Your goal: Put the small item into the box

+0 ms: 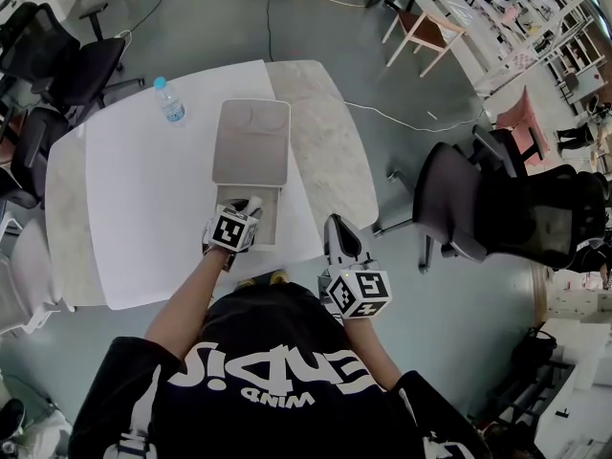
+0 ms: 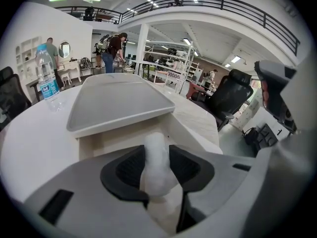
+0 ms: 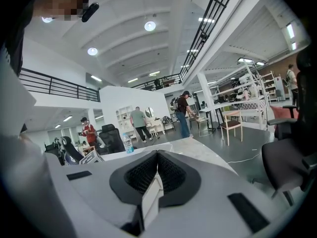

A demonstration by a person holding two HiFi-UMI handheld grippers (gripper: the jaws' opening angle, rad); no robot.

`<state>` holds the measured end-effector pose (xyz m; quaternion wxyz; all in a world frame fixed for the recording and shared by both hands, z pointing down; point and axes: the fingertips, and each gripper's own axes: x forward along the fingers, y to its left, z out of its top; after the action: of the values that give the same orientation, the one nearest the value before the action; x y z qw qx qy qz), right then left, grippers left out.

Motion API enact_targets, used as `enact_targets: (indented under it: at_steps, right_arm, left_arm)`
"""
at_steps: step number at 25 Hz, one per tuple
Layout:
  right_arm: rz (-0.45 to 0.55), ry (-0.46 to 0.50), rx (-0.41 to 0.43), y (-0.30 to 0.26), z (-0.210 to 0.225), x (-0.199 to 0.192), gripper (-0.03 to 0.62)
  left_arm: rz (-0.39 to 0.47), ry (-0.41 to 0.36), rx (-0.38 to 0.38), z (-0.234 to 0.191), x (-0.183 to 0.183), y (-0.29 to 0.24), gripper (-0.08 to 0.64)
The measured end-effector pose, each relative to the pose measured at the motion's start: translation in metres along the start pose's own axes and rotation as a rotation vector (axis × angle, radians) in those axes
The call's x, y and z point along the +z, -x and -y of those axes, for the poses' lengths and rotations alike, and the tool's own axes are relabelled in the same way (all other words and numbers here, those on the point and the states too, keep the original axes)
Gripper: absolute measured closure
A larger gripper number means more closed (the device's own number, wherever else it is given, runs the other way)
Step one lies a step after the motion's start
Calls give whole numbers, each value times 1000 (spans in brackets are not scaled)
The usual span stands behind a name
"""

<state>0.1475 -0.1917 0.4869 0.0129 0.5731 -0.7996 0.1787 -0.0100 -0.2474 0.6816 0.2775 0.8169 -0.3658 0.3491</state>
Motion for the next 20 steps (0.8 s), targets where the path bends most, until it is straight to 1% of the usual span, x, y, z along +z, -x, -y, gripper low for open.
enact_targets:
  at_steps: [4, 10, 20]
  right_arm:
    - [0, -3, 9, 1, -2, -1, 569]
    - [-4, -4, 18, 4, -3, -2, 569]
    - [-6, -2, 24, 7, -5, -2, 569]
  left_arm:
    - [23, 9, -1, 2, 3, 5, 413]
    - [86, -20, 0, 9, 24, 28, 413]
    - [300, -84, -12, 26, 78, 106, 413]
